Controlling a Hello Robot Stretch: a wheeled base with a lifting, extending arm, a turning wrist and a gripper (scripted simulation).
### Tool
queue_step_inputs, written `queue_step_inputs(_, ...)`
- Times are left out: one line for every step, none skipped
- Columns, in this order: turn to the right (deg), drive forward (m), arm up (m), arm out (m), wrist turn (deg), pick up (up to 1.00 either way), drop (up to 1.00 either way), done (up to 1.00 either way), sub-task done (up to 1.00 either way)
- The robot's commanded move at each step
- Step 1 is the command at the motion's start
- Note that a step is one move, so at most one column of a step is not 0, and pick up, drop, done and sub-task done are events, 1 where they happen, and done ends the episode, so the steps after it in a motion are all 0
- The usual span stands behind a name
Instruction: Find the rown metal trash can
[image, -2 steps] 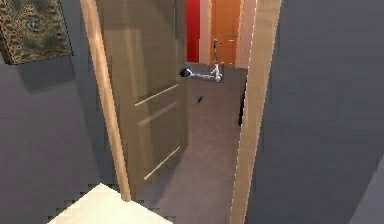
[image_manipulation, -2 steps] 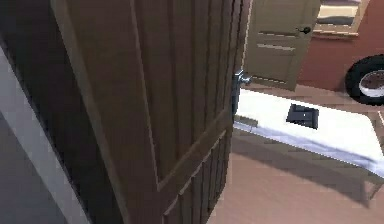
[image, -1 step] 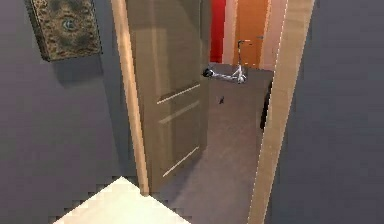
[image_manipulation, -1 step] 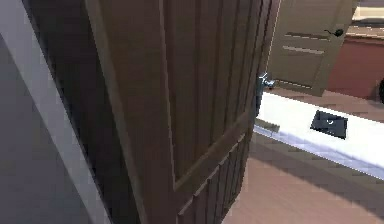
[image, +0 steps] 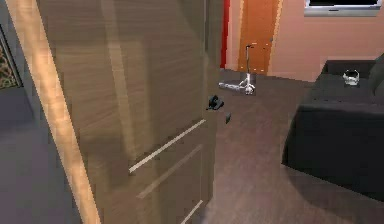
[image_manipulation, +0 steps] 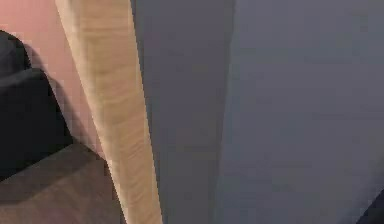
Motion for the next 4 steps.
queue_step_inputs(24.0,0.0,0.0,0.0,0.0,0.0,0.0,0.0,0.0)
queue_step_inputs(0.0,1.0,0.0,0.0,0.0,0.0,0.0,0.0,0.0)
queue_step_inputs(6.0,0.0,0.0,0.0,0.0,0.0,0.0,0.0,0.0)
queue_step_inputs(0.0,0.35,0.0,0.0,0.0,0.0,0.0,0.0,0.0)
